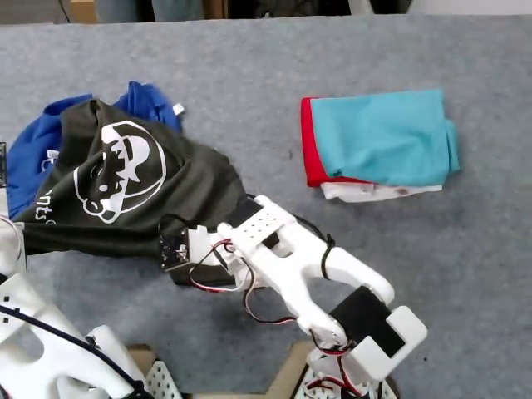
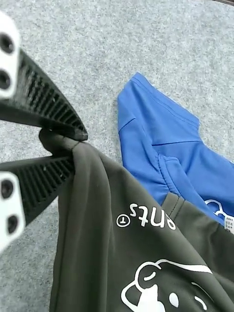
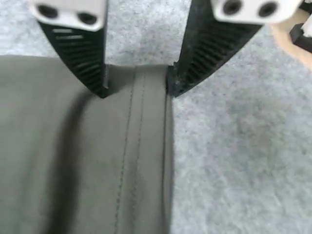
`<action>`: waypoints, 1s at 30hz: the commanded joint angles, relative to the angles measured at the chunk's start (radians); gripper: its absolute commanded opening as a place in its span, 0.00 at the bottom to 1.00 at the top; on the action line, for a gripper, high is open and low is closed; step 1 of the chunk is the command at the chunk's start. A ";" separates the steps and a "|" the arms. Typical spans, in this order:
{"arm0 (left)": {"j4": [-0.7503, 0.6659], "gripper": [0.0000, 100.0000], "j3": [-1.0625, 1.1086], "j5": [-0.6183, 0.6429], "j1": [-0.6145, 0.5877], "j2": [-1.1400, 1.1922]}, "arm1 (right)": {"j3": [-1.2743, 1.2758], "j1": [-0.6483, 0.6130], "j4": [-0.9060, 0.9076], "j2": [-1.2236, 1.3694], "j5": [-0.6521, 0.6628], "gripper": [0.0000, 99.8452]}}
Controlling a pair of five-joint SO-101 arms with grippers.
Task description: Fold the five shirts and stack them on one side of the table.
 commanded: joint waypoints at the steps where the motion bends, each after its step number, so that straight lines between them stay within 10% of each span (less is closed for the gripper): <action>1: -0.018 0.03 -0.015 -0.005 0.004 -0.014 | 0.025 0.020 -0.021 0.031 0.008 0.22; 16: -0.012 0.03 -0.084 0.000 0.007 -0.014 | -0.035 0.091 0.089 0.002 0.008 0.01; 30: -0.011 0.03 -0.450 0.348 0.134 -0.014 | -0.891 0.204 0.687 -0.423 -0.097 0.01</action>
